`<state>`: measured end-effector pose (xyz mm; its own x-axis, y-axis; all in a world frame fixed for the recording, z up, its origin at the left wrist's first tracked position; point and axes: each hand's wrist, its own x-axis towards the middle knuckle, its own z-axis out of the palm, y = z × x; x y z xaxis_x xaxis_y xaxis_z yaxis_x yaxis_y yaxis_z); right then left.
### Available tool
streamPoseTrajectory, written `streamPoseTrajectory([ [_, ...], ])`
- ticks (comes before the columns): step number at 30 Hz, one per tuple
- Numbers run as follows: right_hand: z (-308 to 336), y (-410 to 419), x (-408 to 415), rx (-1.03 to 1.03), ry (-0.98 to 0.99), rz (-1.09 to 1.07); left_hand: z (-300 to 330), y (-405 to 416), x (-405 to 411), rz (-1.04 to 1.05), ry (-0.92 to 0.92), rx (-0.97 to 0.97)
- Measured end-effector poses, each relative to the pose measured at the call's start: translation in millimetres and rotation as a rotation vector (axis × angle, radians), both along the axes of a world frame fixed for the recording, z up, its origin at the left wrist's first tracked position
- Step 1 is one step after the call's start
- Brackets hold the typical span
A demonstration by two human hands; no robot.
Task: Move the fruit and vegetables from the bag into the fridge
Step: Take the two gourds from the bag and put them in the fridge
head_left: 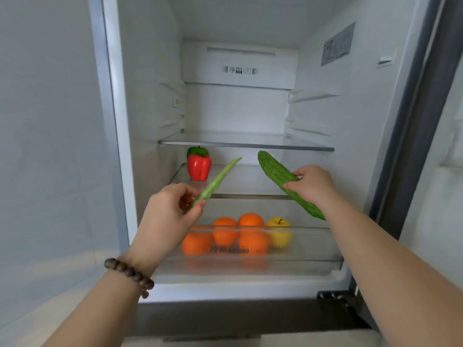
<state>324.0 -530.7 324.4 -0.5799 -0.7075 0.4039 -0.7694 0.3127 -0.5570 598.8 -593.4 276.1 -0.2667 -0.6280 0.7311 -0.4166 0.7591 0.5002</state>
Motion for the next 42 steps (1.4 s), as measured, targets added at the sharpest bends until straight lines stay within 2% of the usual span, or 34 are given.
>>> streamPoseTrajectory([
  [6,-3.8,-54.9,-36.0,0.043,-0.021,-0.053,8.6,-50.8,-23.5,-0.065,-0.186,0.043],
  [14,-4.4,-85.0,-66.5,0.064,-0.013,-0.1,20.0,-94.0,-68.0,-0.15,-0.275,0.124],
  [24,-3.0,-92.1,-73.3,0.223,0.073,-0.148,31.5,-120.8,-126.8,-0.168,-0.285,0.158],
  [30,-8.7,-65.4,-69.7,0.058,0.024,-0.167,32.6,-143.6,-167.3,-0.264,-0.348,0.164],
  [35,-23.6,-34.6,-51.7,-0.124,0.059,-0.139,23.2,-158.4,-187.1,-0.213,-0.478,0.14],
  [39,-36.2,-19.7,-43.0,-0.166,0.121,-0.138,15.2,-159.0,-191.0,-0.157,-0.554,0.1],
  [42,-42.2,-12.8,-37.5,-0.178,0.135,-0.123,19.3,-157.5,-186.5,-0.21,-0.579,0.153],
])
